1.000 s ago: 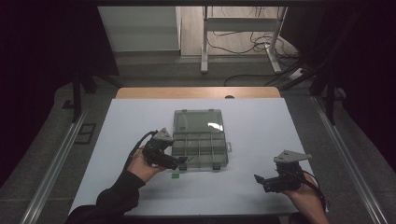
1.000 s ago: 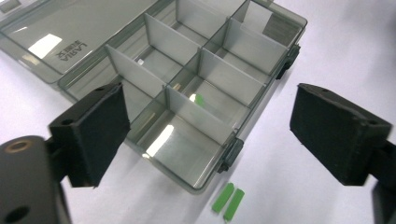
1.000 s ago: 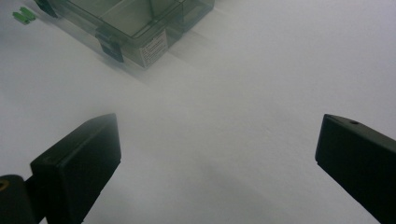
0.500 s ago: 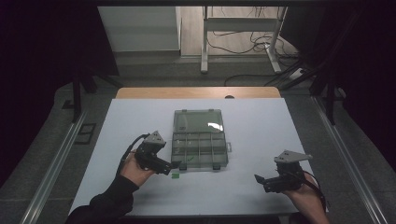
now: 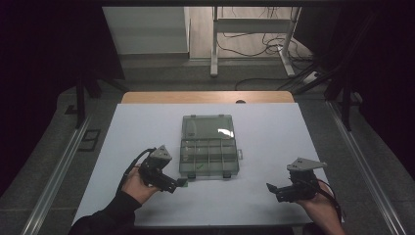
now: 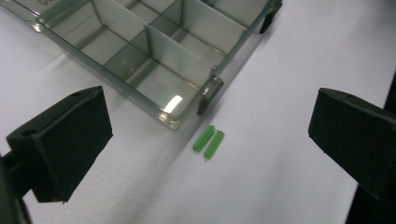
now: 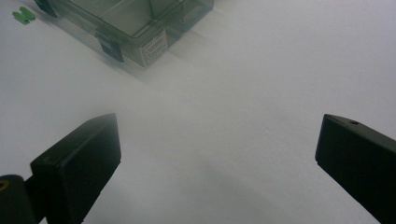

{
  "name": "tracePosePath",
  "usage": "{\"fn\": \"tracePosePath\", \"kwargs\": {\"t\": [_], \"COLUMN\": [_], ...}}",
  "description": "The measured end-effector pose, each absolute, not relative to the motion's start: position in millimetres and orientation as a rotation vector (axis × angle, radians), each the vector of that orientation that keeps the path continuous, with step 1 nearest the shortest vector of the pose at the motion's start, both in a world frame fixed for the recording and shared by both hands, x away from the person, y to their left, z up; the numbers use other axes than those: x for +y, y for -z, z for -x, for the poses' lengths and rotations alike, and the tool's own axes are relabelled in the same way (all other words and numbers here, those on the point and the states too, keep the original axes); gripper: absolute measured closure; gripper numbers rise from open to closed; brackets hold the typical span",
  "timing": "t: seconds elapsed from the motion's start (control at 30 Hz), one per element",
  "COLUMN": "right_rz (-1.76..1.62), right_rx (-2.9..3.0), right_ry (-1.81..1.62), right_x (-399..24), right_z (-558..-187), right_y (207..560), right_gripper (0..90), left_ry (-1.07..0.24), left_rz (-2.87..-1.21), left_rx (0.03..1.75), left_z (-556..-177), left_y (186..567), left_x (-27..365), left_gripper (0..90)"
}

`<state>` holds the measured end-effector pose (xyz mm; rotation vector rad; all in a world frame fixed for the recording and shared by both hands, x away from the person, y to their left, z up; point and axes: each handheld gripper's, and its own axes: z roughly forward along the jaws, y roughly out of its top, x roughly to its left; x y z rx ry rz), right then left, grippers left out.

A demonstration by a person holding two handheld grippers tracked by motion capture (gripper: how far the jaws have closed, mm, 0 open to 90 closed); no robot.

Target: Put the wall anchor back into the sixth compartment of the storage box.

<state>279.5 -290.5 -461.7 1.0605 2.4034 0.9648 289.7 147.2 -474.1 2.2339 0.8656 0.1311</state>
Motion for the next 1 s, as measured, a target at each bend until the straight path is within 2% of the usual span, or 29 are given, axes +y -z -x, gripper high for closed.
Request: {"fn": "tracePosePath", "kwargs": {"t": [0.17,0.47,0.5,0.53,0.6,0.7,0.87,1.0], "right_rz": [-1.058,-1.055,-1.055,-1.054,-1.054,-1.053,-1.047,-1.046], "right_rx": [2.403,2.406,2.406,2.406,2.407,2.408,2.415,2.418], "right_ry": [-0.965,-0.963,-0.963,-0.963,-0.963,-0.962,-0.96,-0.956], "right_x": [-291,-290,-290,-290,-290,-290,-289,-289], "right_z": [-280,-280,-280,-280,-279,-280,-280,-280], "right_y": [462,462,462,462,462,462,462,462], "right_gripper": [0.0,0.0,0.0,0.0,0.0,0.0,0.0,0.0], "left_ry": [-0.132,-0.134,-0.128,-0.114,-0.106,-0.077,-0.04,-0.021], "left_rz": [-2.268,-2.33,-2.331,-2.332,-2.333,-2.337,-2.375,-2.39], "left_rx": [0.855,0.799,0.798,0.803,0.801,0.8,0.778,0.779], "left_z": [-285,-283,-283,-284,-285,-286,-289,-291], "left_y": [476,481,482,484,485,489,496,503], "left_x": [144,143,143,144,144,143,139,135], "left_gripper": [5.4,30.3,30.3,36.9,42.9,47.3,61.6,66.5]}}
